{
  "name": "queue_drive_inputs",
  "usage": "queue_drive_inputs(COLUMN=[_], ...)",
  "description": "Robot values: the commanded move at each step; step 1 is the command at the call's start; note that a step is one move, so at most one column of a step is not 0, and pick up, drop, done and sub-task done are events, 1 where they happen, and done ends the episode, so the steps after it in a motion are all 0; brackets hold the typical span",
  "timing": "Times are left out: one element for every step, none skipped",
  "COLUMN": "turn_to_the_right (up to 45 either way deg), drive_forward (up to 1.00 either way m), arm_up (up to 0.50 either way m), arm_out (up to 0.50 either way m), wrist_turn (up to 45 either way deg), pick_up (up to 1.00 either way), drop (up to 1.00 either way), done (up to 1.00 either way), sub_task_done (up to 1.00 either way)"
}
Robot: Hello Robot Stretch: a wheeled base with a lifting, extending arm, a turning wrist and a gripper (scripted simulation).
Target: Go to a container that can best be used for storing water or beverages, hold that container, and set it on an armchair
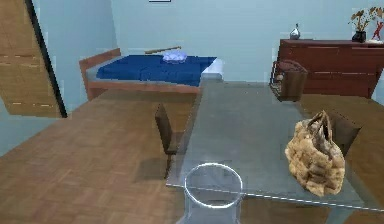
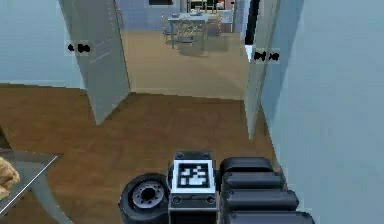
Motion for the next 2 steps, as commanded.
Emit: queue_drive_inputs(turn_to_the_right=[-45.0, -15.0], drive_forward=[0.00, 0.00], arm_up=[0.00, 0.00], arm_out=[0.00, 0.00], wrist_turn=[0.0, 0.0], pick_up=[0.00, 0.00], drop=[0.00, 0.00], done=[0.00, 0.00], sub_task_done=[0.00, 0.00])
